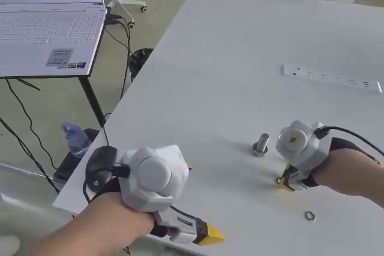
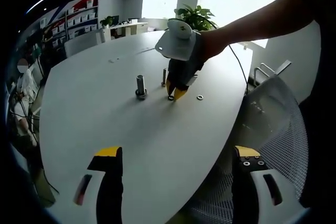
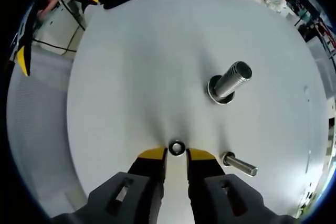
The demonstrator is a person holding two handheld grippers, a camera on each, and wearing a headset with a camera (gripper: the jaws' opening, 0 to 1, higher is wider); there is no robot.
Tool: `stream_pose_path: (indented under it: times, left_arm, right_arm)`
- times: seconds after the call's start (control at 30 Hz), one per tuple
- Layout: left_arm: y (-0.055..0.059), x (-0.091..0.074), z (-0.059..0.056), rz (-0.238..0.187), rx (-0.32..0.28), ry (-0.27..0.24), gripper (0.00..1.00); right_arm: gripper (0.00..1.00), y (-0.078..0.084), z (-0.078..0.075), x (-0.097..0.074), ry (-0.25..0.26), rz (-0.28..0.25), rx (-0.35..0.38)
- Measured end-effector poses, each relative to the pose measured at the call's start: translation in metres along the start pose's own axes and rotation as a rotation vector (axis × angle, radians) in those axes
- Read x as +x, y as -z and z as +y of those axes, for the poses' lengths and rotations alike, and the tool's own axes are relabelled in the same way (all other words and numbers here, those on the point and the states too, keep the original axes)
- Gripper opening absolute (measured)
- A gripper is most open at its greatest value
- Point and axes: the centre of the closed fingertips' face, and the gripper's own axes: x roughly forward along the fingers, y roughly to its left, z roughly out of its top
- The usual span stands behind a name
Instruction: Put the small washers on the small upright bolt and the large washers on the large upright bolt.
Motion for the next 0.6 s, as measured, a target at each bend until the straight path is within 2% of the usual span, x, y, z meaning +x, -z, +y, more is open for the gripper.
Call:
stream_pose_path:
  times: [0.07, 0.13, 0.5, 0.6]
  left_arm:
    - [0.0001, -0.0007, 0.0, 0.0, -0.001, 0.0, 0.86]
    - [0.0006, -0.0013, 0.0005, 0.001, -0.001, -0.002, 0.86]
    - [0.0017, -0.0011, -0.0001, 0.004, -0.003, 0.005, 0.85]
    - [0.0035, -0.0007, -0.0006, 0.016, 0.004, 0.006, 0.84]
  right_arm:
    - [0.17, -0.0017, 0.0039, 0.0007, 0.003, 0.01, -0.026]
    - [0.15, -0.0006, 0.0057, 0.0011, 0.003, 0.042, -0.038]
    - [0.15, -0.0012, 0.0035, 0.0009, -0.002, 0.035, -0.013]
    - [0.14, -0.0012, 0.0013, 0.0011, -0.006, 0.038, 0.018]
